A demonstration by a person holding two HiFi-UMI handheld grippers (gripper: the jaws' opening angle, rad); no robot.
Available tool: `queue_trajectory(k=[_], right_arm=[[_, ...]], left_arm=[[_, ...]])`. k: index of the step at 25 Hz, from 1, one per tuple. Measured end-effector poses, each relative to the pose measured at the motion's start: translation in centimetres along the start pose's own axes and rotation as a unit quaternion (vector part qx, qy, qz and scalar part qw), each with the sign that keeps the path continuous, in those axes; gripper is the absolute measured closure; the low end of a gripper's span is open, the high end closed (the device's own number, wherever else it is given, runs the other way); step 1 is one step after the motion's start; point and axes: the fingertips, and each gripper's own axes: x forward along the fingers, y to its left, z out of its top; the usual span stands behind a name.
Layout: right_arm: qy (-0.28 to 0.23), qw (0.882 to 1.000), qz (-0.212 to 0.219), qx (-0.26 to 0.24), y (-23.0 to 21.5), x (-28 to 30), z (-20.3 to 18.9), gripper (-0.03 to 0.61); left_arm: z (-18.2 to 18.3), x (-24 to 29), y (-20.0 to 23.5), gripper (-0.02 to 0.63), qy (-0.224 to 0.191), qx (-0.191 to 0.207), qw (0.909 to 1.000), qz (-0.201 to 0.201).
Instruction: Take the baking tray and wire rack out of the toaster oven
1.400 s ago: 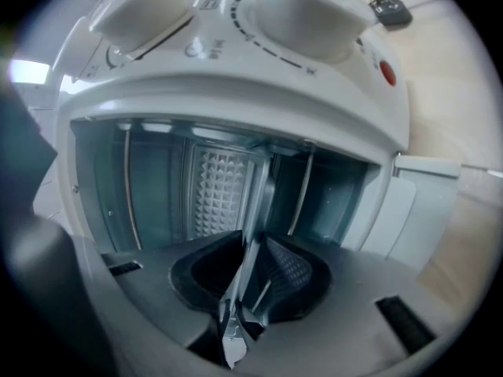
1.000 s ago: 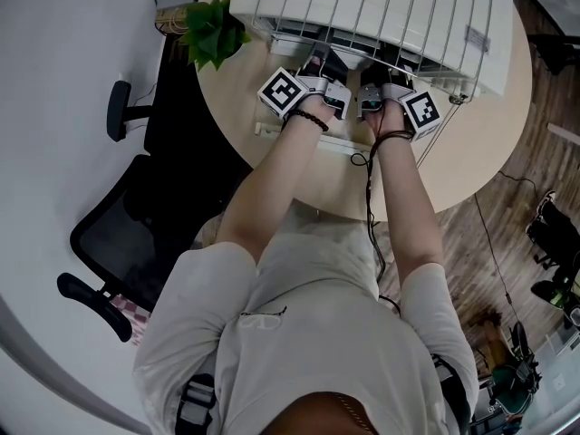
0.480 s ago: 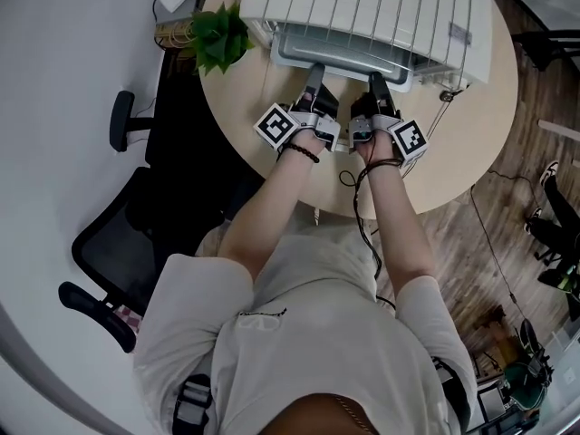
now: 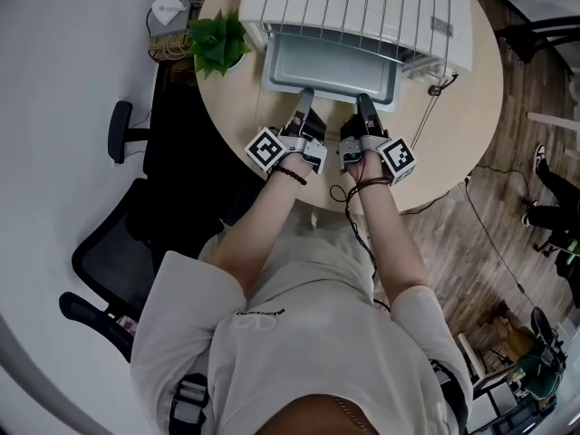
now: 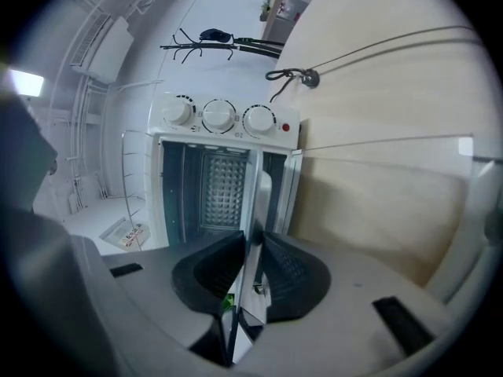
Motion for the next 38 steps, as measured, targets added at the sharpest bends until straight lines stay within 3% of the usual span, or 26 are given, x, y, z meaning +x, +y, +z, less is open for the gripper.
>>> queue_trajectory(k=[10, 15, 23, 31, 38], right_arm=[[0.031, 0.999, -0.001, -0.011, 0.4, -4.8, -1.5, 0.506], [0.058, 0.998, 0.023, -0.028, 1.9, -7.8, -2.2, 0.511], [0.090, 0.995, 0.041, -0.009, 3.6, -13.7, -4.6, 0.508], [0.135, 0.989, 0.056, -0.009, 7.6, -21.4, -7.1, 0.505], [0.150, 0.984, 0.084, -0.051, 12.9, -22.9, -6.4, 0.500]], left_arm=[[-2.0, -4.7, -1.6, 0.612, 0.003, 0.034, 0.9994, 0.000], [-3.5, -7.4, -3.8, 0.611, -0.007, 0.051, 0.9986, -0.012], [-6.0, -12.8, -7.2, 0.611, -0.016, 0.055, 0.9982, -0.017], [-8.7, -18.6, -13.3, 0.611, 0.000, 0.062, 0.9979, -0.019], [-9.5, -18.6, -18.9, 0.611, 0.004, 0.069, 0.9966, -0.044]])
